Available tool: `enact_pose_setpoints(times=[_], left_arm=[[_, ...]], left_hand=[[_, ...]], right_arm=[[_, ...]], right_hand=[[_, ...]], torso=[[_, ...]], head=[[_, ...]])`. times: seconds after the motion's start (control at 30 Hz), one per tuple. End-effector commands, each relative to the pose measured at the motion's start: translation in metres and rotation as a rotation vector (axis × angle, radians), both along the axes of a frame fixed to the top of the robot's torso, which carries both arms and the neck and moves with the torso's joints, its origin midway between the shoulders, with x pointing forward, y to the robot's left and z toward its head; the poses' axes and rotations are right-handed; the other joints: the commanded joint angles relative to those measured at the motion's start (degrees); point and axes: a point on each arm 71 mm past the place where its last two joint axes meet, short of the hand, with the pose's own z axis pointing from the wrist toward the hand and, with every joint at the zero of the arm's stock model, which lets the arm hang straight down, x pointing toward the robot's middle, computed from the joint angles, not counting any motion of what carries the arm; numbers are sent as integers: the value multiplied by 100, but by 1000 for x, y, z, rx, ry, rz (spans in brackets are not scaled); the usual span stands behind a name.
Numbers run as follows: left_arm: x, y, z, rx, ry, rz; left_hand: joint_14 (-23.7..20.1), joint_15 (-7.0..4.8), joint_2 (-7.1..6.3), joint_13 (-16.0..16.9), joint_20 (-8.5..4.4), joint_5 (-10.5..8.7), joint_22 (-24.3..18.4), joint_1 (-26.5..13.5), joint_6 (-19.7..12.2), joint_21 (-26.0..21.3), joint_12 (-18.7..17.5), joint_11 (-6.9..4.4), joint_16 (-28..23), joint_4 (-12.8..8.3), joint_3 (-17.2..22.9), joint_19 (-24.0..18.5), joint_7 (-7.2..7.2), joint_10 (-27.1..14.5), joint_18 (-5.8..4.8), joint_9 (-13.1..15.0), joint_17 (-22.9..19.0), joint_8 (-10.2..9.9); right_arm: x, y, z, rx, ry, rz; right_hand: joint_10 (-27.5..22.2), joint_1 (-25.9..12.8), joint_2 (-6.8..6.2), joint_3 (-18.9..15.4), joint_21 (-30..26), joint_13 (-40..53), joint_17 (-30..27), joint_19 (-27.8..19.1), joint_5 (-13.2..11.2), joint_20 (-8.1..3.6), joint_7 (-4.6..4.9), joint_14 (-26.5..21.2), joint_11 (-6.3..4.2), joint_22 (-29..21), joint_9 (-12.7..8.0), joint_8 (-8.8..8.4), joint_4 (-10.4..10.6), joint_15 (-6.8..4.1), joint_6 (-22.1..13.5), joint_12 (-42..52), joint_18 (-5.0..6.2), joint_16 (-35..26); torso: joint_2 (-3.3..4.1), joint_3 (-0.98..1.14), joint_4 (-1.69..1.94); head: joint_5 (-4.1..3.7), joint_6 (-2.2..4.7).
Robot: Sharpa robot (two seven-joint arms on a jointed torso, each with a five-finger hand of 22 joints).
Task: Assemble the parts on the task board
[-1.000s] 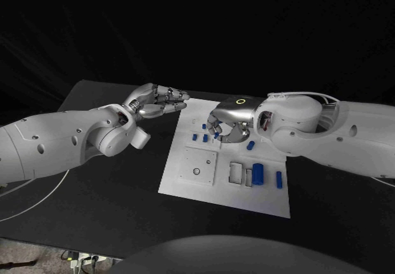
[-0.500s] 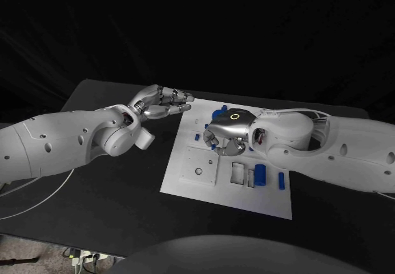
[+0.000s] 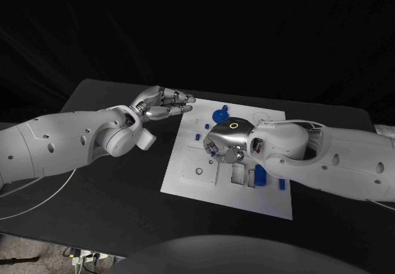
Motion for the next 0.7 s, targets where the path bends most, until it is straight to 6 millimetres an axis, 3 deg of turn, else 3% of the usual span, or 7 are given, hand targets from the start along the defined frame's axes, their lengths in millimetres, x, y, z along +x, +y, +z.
enact_pose_setpoints(times=[0.03, 0.33, 0.7], left_arm=[[-1, -2, -1, -12, 7, -17], [-1, -1, -4, -8, 17, -16], [-1, -2, -5, -9, 25, -25]], left_hand=[[29, -8, 14, 3, -4, 17, -7, 26, 10, 36, 8, 7, 15, 0, -40, 53, 14, 16, -40, -6, 7, 4], [29, -5, 20, 3, -4, 19, -10, 29, 7, 37, 6, 10, 14, -1, -40, 56, 16, 15, -42, -7, 7, 2], [26, -1, 27, 2, -5, 22, -16, 39, -6, 38, 3, 13, 10, -6, -41, 59, 18, 11, -46, -11, 7, -5]], right_arm=[[0, -1, -2, 12, -22, -2], [-4, -5, -7, 24, -17, -9], [-7, -5, -11, 34, -20, -10]], right_hand=[[33, -60, -16, 14, 12, -6, -4, 42, 16, -4, 9, 49, -6, 787, 1, -33, -6, 1, 38, -18, -33, 16], [47, -66, -27, 17, 20, -12, 3, 53, 15, 3, 15, 61, -5, 788, -3, -50, -11, 13, 45, -24, -35, 25], [56, -69, -36, 22, 36, -19, 9, 67, 16, 9, 20, 71, -1, 792, -8, -68, -17, 20, 45, -32, -39, 33]], torso=[[-1, 0, 5], [-4, -7, -12], [-10, -3, 6]], head=[[39, 0], [35, 0], [41, 0]])
